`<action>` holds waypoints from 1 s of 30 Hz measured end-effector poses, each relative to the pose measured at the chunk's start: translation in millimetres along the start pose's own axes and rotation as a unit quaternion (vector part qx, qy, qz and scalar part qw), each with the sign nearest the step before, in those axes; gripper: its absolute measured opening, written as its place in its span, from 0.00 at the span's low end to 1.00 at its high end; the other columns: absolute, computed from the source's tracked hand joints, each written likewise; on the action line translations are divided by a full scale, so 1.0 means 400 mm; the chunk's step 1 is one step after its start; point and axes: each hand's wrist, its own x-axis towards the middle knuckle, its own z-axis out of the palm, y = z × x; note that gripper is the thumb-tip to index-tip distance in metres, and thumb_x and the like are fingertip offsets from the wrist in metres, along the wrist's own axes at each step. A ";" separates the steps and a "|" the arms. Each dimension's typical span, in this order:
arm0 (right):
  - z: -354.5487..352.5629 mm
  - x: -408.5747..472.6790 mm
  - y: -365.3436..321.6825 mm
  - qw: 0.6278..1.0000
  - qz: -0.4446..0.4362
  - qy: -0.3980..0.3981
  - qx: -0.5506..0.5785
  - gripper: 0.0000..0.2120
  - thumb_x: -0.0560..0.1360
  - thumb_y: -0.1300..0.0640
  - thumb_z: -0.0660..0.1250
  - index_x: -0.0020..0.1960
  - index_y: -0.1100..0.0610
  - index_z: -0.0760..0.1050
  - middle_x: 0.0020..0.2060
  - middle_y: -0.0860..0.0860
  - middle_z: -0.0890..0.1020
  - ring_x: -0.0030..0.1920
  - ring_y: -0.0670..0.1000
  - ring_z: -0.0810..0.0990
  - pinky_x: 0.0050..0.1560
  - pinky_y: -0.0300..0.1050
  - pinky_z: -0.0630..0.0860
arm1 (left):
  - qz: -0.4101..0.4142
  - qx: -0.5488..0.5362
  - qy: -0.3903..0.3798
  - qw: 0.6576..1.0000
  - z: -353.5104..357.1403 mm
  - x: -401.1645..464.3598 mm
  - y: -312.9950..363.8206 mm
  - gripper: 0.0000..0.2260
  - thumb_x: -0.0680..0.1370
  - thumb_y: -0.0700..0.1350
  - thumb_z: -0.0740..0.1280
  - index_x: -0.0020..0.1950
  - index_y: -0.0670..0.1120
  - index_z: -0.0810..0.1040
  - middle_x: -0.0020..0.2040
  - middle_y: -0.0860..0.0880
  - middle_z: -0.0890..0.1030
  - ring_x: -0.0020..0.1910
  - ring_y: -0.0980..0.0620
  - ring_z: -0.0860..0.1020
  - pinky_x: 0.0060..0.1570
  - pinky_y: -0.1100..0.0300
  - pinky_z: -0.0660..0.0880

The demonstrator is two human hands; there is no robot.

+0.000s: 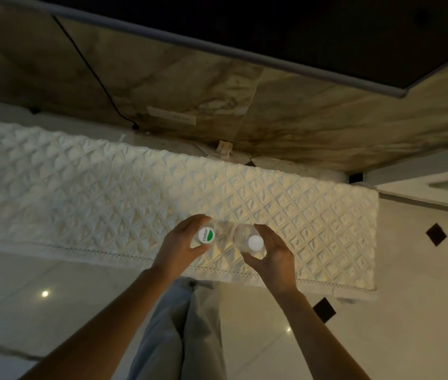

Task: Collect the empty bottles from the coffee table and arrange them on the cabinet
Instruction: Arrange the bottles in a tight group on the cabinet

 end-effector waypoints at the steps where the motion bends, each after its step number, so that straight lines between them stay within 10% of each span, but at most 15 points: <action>1: -0.014 -0.005 -0.018 1.000 -0.006 0.002 0.005 0.32 0.58 0.56 0.81 0.61 0.60 0.77 0.57 0.56 0.81 0.55 0.56 0.81 0.53 0.49 0.79 | 0.003 -0.003 0.008 1.000 -0.016 -0.008 0.014 0.29 0.67 0.42 0.77 0.65 0.44 0.73 0.64 0.47 0.76 0.62 0.52 0.74 0.59 0.63 0.71; 15: -0.181 -0.039 -0.382 0.991 -0.127 -0.047 0.019 0.30 0.62 0.52 0.78 0.62 0.54 0.75 0.59 0.50 0.79 0.57 0.53 0.78 0.53 0.44 0.76 | -0.042 -0.055 0.191 0.979 -0.378 -0.263 0.215 0.29 0.64 0.41 0.79 0.63 0.44 0.74 0.59 0.49 0.78 0.58 0.56 0.75 0.58 0.72 0.67; 20: -0.147 -0.058 -0.495 0.981 -0.176 -0.076 0.015 0.30 0.63 0.51 0.78 0.62 0.53 0.74 0.59 0.49 0.78 0.59 0.51 0.77 0.54 0.39 0.72 | -0.078 -0.080 0.244 0.963 -0.469 -0.414 0.177 0.26 0.64 0.40 0.79 0.61 0.44 0.76 0.57 0.49 0.80 0.56 0.53 0.78 0.57 0.60 0.74; 26: -0.061 -0.085 -0.673 0.977 -0.195 -0.085 0.009 0.30 0.63 0.50 0.78 0.63 0.52 0.73 0.61 0.49 0.78 0.60 0.51 0.76 0.56 0.42 0.72 | -0.138 -0.096 0.260 0.951 -0.595 -0.554 0.067 0.26 0.64 0.42 0.79 0.59 0.48 0.77 0.55 0.56 0.79 0.53 0.57 0.78 0.54 0.75 0.68; 30: 0.001 -0.113 -0.806 0.981 -0.184 -0.065 0.007 0.30 0.63 0.51 0.78 0.63 0.53 0.74 0.61 0.50 0.78 0.60 0.52 0.76 0.55 0.40 0.71 | -0.140 -0.098 0.263 0.950 -0.707 -0.623 -0.022 0.26 0.65 0.43 0.79 0.61 0.48 0.76 0.56 0.55 0.79 0.55 0.58 0.76 0.55 0.67 0.69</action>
